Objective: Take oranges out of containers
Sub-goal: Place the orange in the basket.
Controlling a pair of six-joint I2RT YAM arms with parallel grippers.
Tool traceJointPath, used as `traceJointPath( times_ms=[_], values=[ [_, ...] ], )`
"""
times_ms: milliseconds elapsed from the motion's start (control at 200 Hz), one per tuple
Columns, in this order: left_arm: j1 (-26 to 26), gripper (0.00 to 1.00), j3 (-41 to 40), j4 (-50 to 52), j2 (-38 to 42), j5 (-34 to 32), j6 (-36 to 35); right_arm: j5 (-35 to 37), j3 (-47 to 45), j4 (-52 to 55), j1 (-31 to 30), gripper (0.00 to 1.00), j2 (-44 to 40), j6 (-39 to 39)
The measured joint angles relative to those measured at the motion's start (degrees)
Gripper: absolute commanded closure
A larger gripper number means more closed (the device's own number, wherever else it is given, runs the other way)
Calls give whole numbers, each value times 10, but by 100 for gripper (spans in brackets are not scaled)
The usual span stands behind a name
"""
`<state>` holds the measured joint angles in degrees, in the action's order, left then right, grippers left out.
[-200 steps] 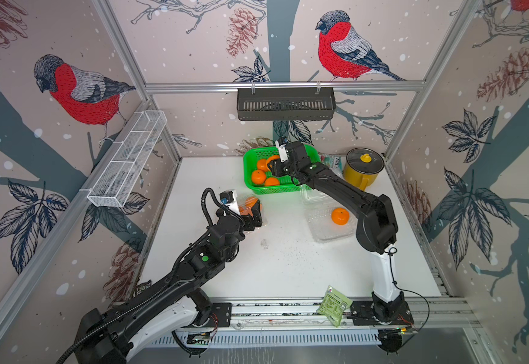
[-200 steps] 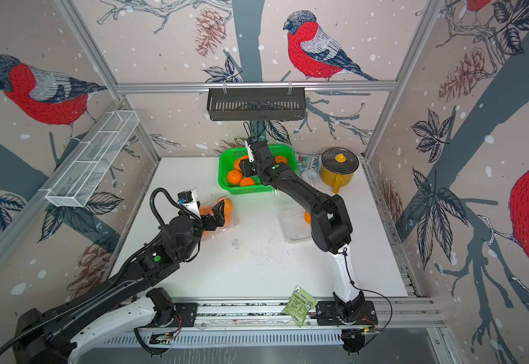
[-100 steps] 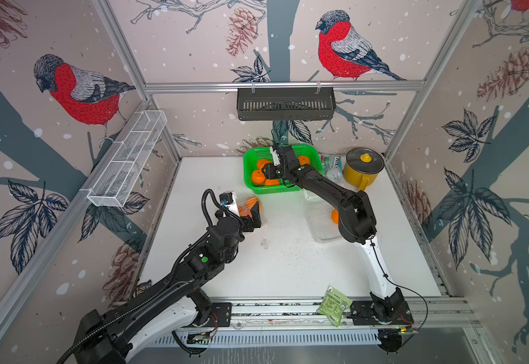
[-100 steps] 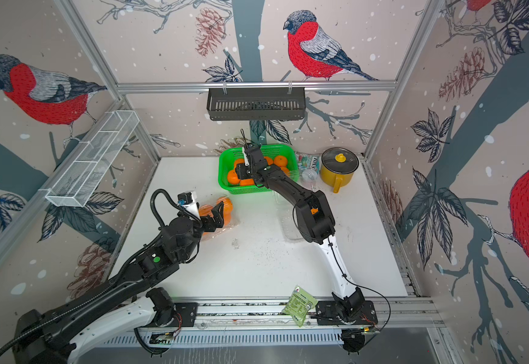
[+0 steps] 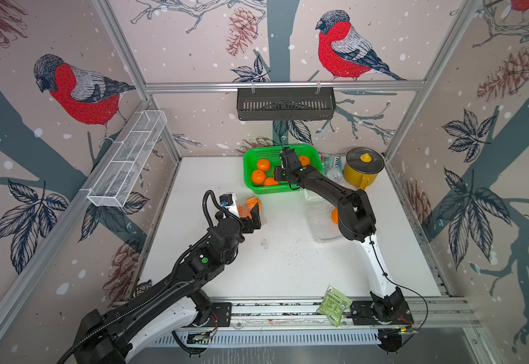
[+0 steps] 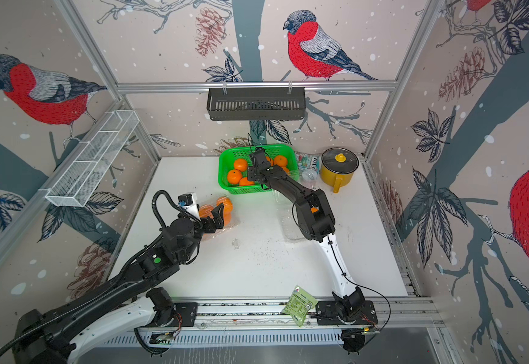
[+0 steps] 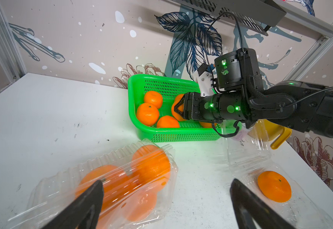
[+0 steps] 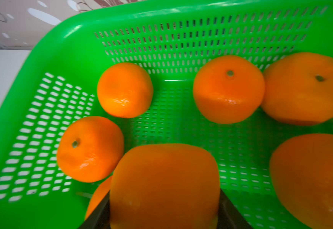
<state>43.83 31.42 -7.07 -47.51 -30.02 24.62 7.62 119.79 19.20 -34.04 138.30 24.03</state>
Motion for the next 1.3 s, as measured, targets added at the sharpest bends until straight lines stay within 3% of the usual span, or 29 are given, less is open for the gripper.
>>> traceJointPath(
  times_ms=[325,700,1046,1176,1301],
  values=[
    [0,2,0,0,-11,2,5,49,9,33,8,16,7,-6],
    [0,2,0,-3,-20,4,6,52,38,57,8,12,5,-38],
    [0,3,1,-2,-16,6,13,-14,36,-5,-9,11,-62,-121],
    [0,2,1,-2,-10,12,20,-13,42,-8,-15,10,-83,-145],
    [0,3,1,-2,-10,15,21,11,12,-11,-23,2,-142,-167]
  ],
)
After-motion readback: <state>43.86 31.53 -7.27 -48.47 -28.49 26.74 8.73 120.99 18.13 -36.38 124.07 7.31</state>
